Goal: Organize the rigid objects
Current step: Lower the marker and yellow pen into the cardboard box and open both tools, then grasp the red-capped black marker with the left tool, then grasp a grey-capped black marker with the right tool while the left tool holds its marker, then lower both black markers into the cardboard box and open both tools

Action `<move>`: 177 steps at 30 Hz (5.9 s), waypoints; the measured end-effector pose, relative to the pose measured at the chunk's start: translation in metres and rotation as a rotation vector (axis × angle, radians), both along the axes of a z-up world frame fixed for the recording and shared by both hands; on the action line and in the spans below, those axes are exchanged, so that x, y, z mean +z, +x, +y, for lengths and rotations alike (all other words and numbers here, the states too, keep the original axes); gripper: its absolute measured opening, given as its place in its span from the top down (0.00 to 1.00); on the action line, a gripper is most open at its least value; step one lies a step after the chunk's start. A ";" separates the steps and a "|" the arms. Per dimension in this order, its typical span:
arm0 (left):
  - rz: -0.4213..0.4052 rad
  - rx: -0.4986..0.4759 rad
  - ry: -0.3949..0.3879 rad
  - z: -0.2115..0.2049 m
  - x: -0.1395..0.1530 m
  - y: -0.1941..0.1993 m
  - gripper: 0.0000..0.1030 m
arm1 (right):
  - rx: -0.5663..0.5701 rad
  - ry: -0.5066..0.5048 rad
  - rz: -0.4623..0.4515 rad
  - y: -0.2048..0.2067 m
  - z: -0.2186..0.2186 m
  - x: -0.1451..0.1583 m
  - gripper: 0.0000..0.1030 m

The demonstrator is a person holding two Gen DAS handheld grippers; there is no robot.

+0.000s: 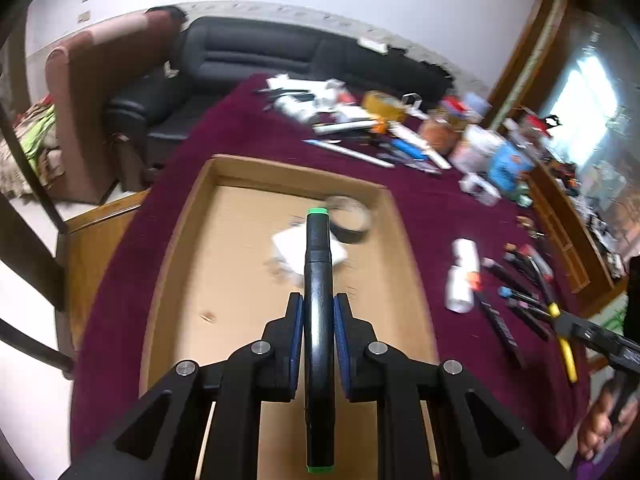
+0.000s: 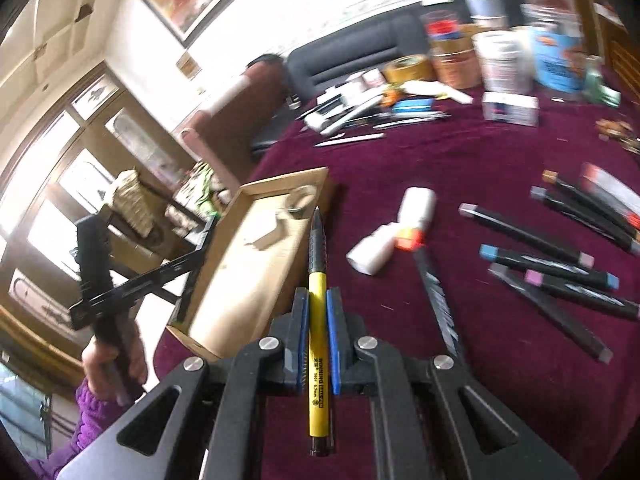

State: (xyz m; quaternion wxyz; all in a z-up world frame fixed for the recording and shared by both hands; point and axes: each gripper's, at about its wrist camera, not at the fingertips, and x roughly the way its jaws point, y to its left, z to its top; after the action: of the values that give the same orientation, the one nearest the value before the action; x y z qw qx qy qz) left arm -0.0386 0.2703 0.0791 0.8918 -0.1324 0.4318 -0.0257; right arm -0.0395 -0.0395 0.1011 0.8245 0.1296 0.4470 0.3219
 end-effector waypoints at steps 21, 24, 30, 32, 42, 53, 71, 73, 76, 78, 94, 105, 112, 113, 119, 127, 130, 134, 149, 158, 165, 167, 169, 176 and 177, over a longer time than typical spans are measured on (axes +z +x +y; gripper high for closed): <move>0.151 0.111 0.164 0.038 -0.054 0.091 0.76 | 0.037 -0.206 0.155 0.088 0.170 -0.074 0.92; 0.130 0.109 0.176 0.036 -0.051 0.085 0.44 | 0.036 -0.217 0.135 0.089 0.173 -0.075 0.92; 0.073 0.130 0.256 0.023 -0.032 0.068 0.29 | 0.012 -0.233 0.088 0.090 0.171 -0.074 0.90; 0.046 0.125 0.277 0.016 -0.024 0.060 0.26 | 0.014 -0.225 0.056 0.086 0.166 -0.068 0.85; -0.093 0.069 0.343 -0.040 0.018 0.014 0.26 | -0.035 -0.183 -0.124 0.043 0.105 -0.020 0.55; -0.188 -0.148 0.081 -0.151 0.028 -0.057 0.08 | -0.353 -0.248 -0.133 0.012 -0.079 -0.034 0.40; 0.062 -0.202 0.114 -0.269 -0.048 0.013 0.08 | -0.624 -0.114 -0.109 0.012 -0.208 -0.073 0.40; 0.090 -0.222 0.175 -0.282 -0.060 0.020 0.08 | -0.622 -0.107 -0.098 0.013 -0.209 -0.075 0.40; 0.069 -0.252 0.258 -0.288 -0.068 0.014 0.37 | -0.612 -0.107 -0.103 0.012 -0.207 -0.074 0.40; 0.048 -0.298 0.269 -0.288 -0.066 0.007 0.56 | -0.604 -0.112 -0.104 0.012 -0.205 -0.074 0.40; 0.004 -0.366 0.262 -0.268 -0.067 -0.018 0.79 | -0.627 -0.151 -0.107 0.013 -0.205 -0.076 0.40; -0.052 -0.342 0.077 -0.228 -0.040 -0.049 0.87 | -0.629 -0.223 -0.127 0.014 -0.197 -0.078 0.37; -0.131 -0.323 0.024 -0.198 -0.016 -0.077 0.87 | -0.626 -0.223 -0.159 -0.003 -0.200 -0.061 0.36; -0.137 -0.321 0.019 -0.196 -0.015 -0.080 0.87 | -0.609 -0.219 -0.167 -0.007 -0.201 -0.056 0.36; -0.172 -0.288 -0.013 -0.179 -0.011 -0.091 0.86 | -0.409 -0.242 -0.124 -0.020 -0.199 -0.043 0.36; -0.161 -0.287 -0.018 -0.179 -0.016 -0.092 0.86 | -0.233 -0.367 -0.076 -0.007 -0.158 -0.066 0.36; -0.155 -0.286 -0.019 -0.175 -0.017 -0.094 0.86 | -0.221 -0.431 -0.071 0.006 -0.144 -0.075 0.36; -0.144 -0.284 -0.027 -0.174 -0.022 -0.095 0.86 | -0.202 -0.446 -0.027 0.017 -0.136 -0.084 0.55; -0.165 -0.198 -0.095 -0.128 -0.010 -0.109 0.86 | -0.248 -0.324 0.011 0.012 -0.121 -0.079 0.86; -0.282 -0.127 -0.165 -0.080 0.023 -0.126 0.86 | -0.160 -0.167 -0.020 -0.010 -0.091 -0.046 0.86; -0.276 -0.072 -0.260 -0.042 0.019 -0.117 0.86 | -0.019 -0.102 -0.022 -0.019 -0.035 -0.031 0.86; -0.275 -0.057 -0.281 -0.033 0.019 -0.114 0.86 | 0.026 -0.075 -0.011 -0.018 -0.013 -0.026 0.86; -0.274 -0.050 -0.287 -0.027 0.019 -0.110 0.86 | 0.065 -0.044 0.007 -0.014 0.006 -0.023 0.86; -0.197 -0.039 -0.271 -0.010 0.007 -0.063 0.86 | 0.130 -0.024 0.101 0.010 0.082 -0.032 0.86; -0.180 -0.036 -0.272 -0.008 0.004 -0.056 0.86 | 0.125 -0.031 0.121 0.017 0.093 -0.037 0.86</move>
State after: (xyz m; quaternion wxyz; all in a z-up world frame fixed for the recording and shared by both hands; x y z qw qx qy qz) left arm -0.0943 0.2619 0.0833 0.9002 -0.2411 0.3449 -0.1118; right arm -0.0227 0.0532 0.0640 0.7763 0.1078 0.5080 0.3573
